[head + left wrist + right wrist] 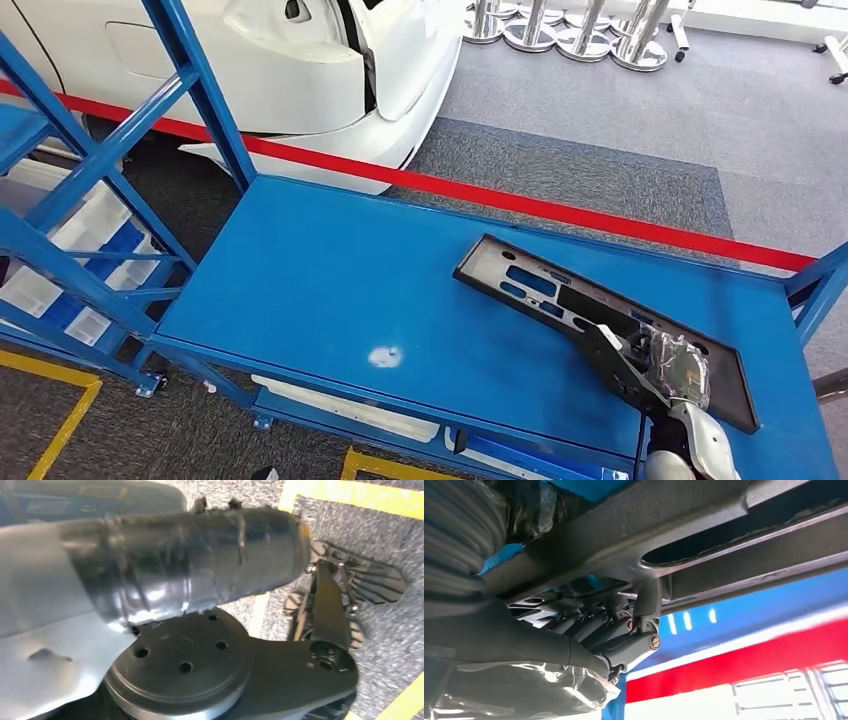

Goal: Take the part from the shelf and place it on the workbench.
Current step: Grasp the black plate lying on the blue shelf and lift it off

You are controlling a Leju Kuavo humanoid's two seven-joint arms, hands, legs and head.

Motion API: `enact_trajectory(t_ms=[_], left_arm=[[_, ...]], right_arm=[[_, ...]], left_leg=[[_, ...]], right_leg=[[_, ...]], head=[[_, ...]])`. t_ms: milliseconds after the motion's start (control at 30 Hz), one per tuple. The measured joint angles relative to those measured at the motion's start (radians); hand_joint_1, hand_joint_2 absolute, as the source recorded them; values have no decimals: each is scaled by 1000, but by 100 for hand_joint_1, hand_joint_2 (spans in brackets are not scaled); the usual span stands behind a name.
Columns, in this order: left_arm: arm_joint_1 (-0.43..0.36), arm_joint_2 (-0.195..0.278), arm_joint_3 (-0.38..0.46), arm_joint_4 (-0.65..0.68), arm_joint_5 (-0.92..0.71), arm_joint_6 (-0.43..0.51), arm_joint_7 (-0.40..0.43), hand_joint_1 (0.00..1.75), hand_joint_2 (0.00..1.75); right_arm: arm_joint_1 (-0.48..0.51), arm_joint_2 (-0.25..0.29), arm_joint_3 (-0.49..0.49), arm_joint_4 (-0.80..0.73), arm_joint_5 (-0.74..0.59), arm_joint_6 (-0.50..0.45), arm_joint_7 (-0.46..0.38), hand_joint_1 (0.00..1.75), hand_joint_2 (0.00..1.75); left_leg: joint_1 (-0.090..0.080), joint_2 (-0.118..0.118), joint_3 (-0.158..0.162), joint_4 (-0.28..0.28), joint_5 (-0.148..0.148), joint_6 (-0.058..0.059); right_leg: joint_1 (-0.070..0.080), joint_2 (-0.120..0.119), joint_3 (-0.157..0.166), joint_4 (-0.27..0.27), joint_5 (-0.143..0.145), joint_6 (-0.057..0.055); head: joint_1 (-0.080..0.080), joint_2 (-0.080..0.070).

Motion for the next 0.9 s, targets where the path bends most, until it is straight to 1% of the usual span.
enact_trajectory(t_ms=[33,67,100,133,167,200,233,267,300,333,367,400,433,467,500,567,600,633,667,700,733,767,800,833,900], left_arm=[[0,-1,1,0,0,0,-2,0,0],[0,-2,1,0,-1,0,-5,0,0],[0,-3,2,0,-1,0,-8,0,0],[0,-3,3,0,-1,1,-11,0,0],[0,-4,5,0,-1,2,-13,0,0],[0,-4,7,0,-1,3,-16,0,0],[-1,-5,9,0,-1,4,-17,0,0],[-2,-6,11,0,-1,4,-18,0,0],[-4,-8,13,0,-1,4,-19,0,0],[-5,-9,14,0,-1,4,-20,0,0],[-5,-10,16,0,-1,4,-20,0,0],[-4,-10,17,0,-2,4,-22,0,0],[-3,-9,17,0,-2,4,-24,0,0],[-2,-8,18,0,-3,4,-26,0,0],[-2,-8,18,0,-5,4,-28,0,0],[-1,-7,19,0,-7,3,-30,0,0],[-1,-6,20,0,-8,2,-31,0,0],[0,-6,21,0,-8,2,-32,0,0],[0,-5,23,0,-9,2,-32,0,0],[0,-4,24,0,-9,2,-33,0,0],[0,-4,25,0,-9,2,-33,0,0],[0,-4,26,0,-10,2,-33,0,0],[-1,-3,27,0,-11,2,-33,0,0],[-1,-3,27,0,-13,3,-34,0,0],[-1,-4,27,0,-18,3,-35,0,0]], right_arm=[[1,1,-1,-6,-48,-20,-27,175,175],[2,4,-2,-14,-103,-42,-59,175,175],[3,8,-2,-25,-158,-63,-92,175,175],[5,12,-3,-39,-213,-82,-125,175,175],[6,17,-3,-56,-265,-99,-152,175,175],[7,21,-4,-77,-310,-112,-170,175,175],[6,25,-3,-99,-345,-122,-180,175,175],[7,31,-2,-123,-370,-128,-184,175,175],[7,37,0,-146,-385,-130,-183,175,175],[9,41,1,-164,-393,-132,-183,175,175],[11,45,1,-180,-401,-134,-185,175,175],[13,47,1,-195,-413,-136,-192,175,175],[16,50,1,-209,-435,-140,-205,175,175],[18,54,1,-227,-468,-145,-227,175,175],[18,60,1,-250,-514,-151,-252,175,175],[18,74,2,-303,-599,-164,-289,175,175],[18,81,2,-331,-625,-169,-296,175,175],[17,87,2,-355,-639,-171,-297,175,175],[17,92,3,-377,-649,-173,-298,175,175],[17,97,4,-397,-660,-174,-300,175,175],[17,100,5,-415,-672,-175,-304,175,175],[17,102,5,-431,-684,-177,-308,175,175],[17,104,5,-446,-694,-180,-313,175,175],[17,105,6,-460,-704,-183,-316,175,175],[18,108,8,-487,-720,-187,-320,175,175]], left_leg=[[0,0,0,0,0,2],[1,1,-1,0,0,3],[1,2,0,0,0,2],[1,3,1,0,-1,2],[1,4,3,0,-2,1],[1,4,5,0,-2,0],[1,4,7,0,-2,-2],[-1,3,7,0,-3,-5],[-3,2,6,1,-3,-10],[-4,1,5,1,-3,-15],[-5,0,4,0,-2,-21],[-5,0,4,-2,-1,-27],[-5,0,3,2,-6,-33],[-5,1,-4,20,-21,-37],[-5,2,-21,61,-49,-41],[-4,2,-82,201,-123,-45],[-4,2,-112,267,-147,-46],[-4,2,-130,303,-153,-47],[-4,3,-129,298,-137,-47],[-4,3,-109,253,-105,-45],[-4,3,-76,182,-65,-41],[-5,2,-41,108,-34,-37],[-6,2,-15,52,-15,-33],[-6,2,-2,19,-7,-30],[-7,1,0,5,-7,-23]], right_leg=[[-2,-1,-35,74,-35,6],[-5,-1,-70,144,-61,9],[-6,-2,-93,190,-71,11],[-7,-3,-98,197,-62,11],[-7,-4,-84,165,-38,9],[-7,-4,-51,98,-2,5],[-6,-4,-11,16,29,-1],[-4,-5,21,-49,51,-6],[-3,-6,44,-96,64,-10],[-2,-6,52,-115,65,-13],[-1,-7,50,-116,66,-16],[-2,-8,51,-118,68,-21],[-4,-9,54,-122,72,-27],[-6,-9,57,-127,77,-33],[-8,-10,60,-132,82,-39],[-8,-11,61,-134,85,-44],[-8,-11,60,-134,85,-45],[-7,-10,61,-133,84,-46],[-6,-10,62,-132,83,-45],[-5,-10,64,-131,81,-44],[-5,-9,65,-129,78,-42],[-3,-9,66,-125,75,-39],[-1,-9,64,-120,71,-35],[0,-9,63,-117,69,-31],[2,-9,59,-114,67,-22]], head=[[2,0],[3,0],[2,0],[3,0],[3,0],[3,0],[3,0],[2,0],[2,0],[2,0],[2,0],[2,0],[1,0],[1,0],[0,0],[-1,0],[-1,0],[-1,0],[-1,0],[-1,0],[-1,0],[-1,0],[0,0],[0,0],[0,0]])
